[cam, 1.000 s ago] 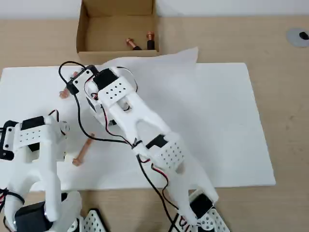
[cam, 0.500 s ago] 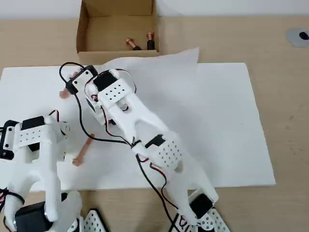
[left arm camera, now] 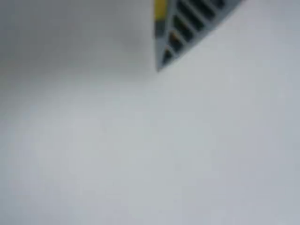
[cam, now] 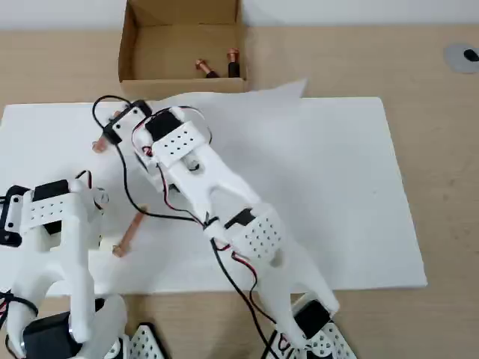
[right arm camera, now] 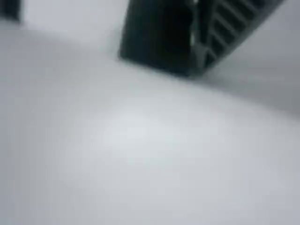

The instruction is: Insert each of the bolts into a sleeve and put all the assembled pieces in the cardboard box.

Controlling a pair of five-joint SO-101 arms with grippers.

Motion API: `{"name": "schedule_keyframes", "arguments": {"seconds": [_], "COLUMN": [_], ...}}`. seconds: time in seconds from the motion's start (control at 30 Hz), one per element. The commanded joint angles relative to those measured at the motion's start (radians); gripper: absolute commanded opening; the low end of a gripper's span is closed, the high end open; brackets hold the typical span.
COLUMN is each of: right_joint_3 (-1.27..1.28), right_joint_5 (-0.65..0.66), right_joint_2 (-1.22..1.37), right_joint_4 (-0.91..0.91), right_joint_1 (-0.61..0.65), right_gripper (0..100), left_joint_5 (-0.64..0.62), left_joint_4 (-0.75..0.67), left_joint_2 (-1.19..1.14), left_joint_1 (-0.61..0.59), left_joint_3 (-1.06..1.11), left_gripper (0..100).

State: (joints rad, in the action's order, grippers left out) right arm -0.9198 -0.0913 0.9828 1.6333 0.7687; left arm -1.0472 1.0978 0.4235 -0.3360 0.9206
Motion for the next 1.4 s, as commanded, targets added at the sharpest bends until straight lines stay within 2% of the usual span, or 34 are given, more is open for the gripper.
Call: {"name": "schedule_keyframes", "arguments": {"seconds": [0.0,0.1,0.37,0.6,0.8,1.03,1.37], "right_joint_3": [-0.004,-0.004,-0.004,-0.117,-0.163,-0.163,-0.154], "right_joint_5": [0.003,0.002,0.002,0.06,0.08,0.08,0.08], "right_joint_2": [0.004,0.004,0.002,0.007,0.002,0.001,-0.097], "right_joint_4": [-0.008,-0.008,-0.003,0.147,0.153,0.153,0.153], "right_joint_1": [-0.002,-0.002,-0.004,-0.005,-0.015,-0.013,-0.007], "right_gripper": [9.9,0.9,1.1,1.2,1.5,19.5,22.8], "left_joint_5": [0.008,0.008,0.009,0.009,0.028,0.028,0.029], "left_joint_4": [-0.008,-0.008,-0.008,-0.008,-0.006,-0.003,-0.006], "left_joint_2": [0.018,0.018,0.018,0.016,0.016,0.016,0.016], "left_joint_1": [-0.005,-0.005,-0.005,-0.003,-0.003,-0.003,-0.003], "left_joint_3": [-0.003,-0.003,-0.003,-0.003,-0.002,-0.002,-0.002], "left_gripper": [27,27,27,27,27,27,27]}}
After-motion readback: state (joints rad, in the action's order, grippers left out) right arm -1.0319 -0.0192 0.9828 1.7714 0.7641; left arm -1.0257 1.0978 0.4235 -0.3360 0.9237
